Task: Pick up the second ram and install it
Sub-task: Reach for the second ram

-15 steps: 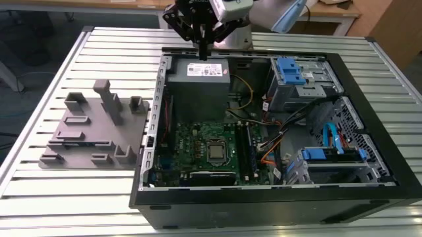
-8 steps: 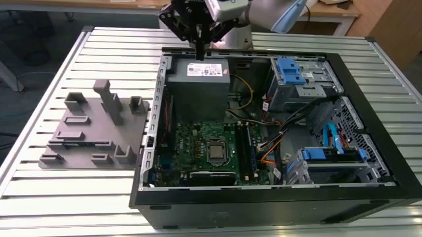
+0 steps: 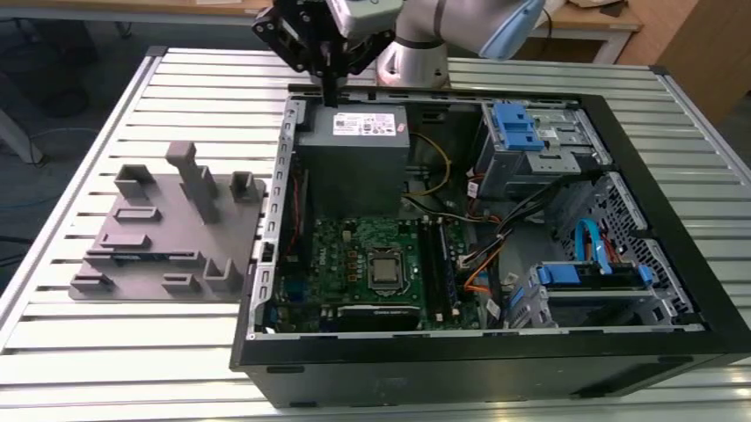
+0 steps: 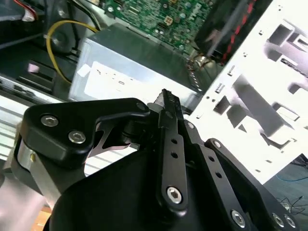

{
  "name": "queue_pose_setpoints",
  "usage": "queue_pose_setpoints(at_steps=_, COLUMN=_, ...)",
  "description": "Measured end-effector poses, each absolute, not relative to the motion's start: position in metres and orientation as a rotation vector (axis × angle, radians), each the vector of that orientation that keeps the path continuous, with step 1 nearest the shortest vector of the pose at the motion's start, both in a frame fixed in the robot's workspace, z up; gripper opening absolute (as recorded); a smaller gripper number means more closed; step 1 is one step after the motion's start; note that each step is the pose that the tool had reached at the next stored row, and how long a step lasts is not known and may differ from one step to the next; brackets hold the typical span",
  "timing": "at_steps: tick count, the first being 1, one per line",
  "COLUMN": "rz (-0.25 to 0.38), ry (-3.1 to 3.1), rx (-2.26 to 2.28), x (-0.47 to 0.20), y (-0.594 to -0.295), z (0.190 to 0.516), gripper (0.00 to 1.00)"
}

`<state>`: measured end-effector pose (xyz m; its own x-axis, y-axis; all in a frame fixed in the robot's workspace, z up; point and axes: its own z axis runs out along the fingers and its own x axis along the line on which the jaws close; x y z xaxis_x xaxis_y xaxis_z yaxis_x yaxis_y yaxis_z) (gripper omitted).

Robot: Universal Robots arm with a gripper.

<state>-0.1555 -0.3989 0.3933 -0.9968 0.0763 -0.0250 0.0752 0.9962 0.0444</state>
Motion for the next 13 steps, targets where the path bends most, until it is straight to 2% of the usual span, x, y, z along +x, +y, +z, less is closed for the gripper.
queue_pose_setpoints(at_steps=13, rz=0.068, ry=3.112, rx=0.118, x=-0.194, y=-0.399, z=0.393, gripper=0.07)
